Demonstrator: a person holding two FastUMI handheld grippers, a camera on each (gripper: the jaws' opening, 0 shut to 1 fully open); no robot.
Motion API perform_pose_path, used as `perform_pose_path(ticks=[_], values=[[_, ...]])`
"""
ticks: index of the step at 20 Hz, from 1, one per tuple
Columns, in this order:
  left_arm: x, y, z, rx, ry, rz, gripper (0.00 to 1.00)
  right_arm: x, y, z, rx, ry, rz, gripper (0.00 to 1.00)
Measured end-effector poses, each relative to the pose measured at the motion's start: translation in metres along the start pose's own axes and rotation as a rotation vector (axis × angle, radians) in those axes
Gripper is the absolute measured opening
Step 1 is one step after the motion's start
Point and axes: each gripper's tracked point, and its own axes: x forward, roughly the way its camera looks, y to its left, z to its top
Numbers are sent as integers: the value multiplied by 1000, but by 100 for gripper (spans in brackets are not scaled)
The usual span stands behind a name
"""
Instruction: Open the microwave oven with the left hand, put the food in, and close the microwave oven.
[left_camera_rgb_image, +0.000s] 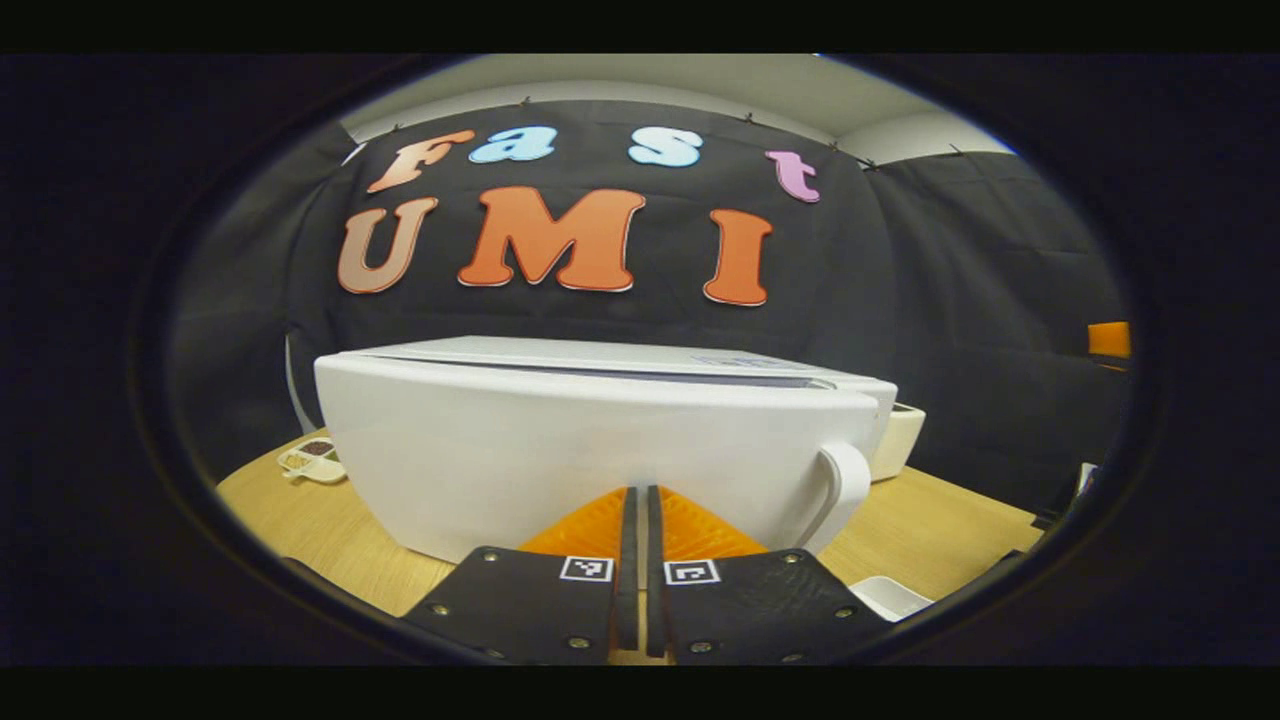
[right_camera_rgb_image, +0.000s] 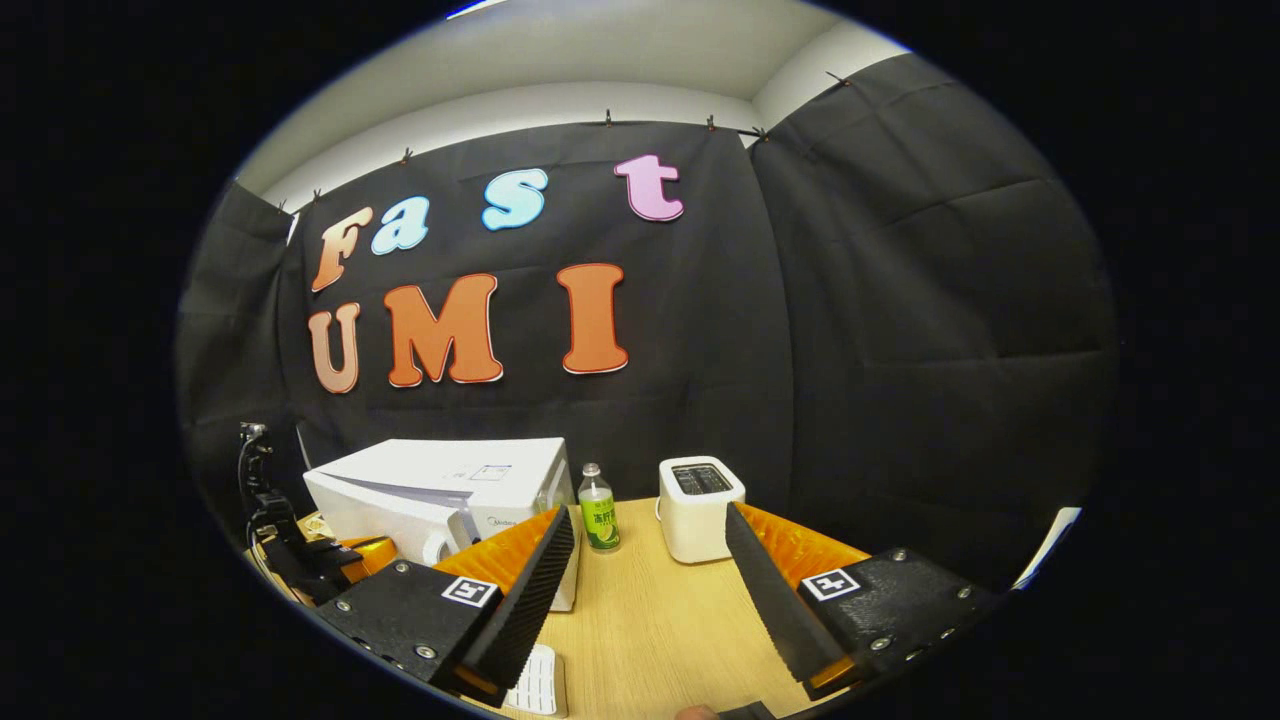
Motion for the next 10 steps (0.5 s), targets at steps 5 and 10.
perform_pose_path(ticks=[5, 10], values=[[14, 2, 1, 47, -10, 60, 3, 4, -13, -3, 11, 5, -27, 95], [24, 2, 0, 17, 1, 69, 4, 3, -15, -9, 12, 19, -32, 95]])
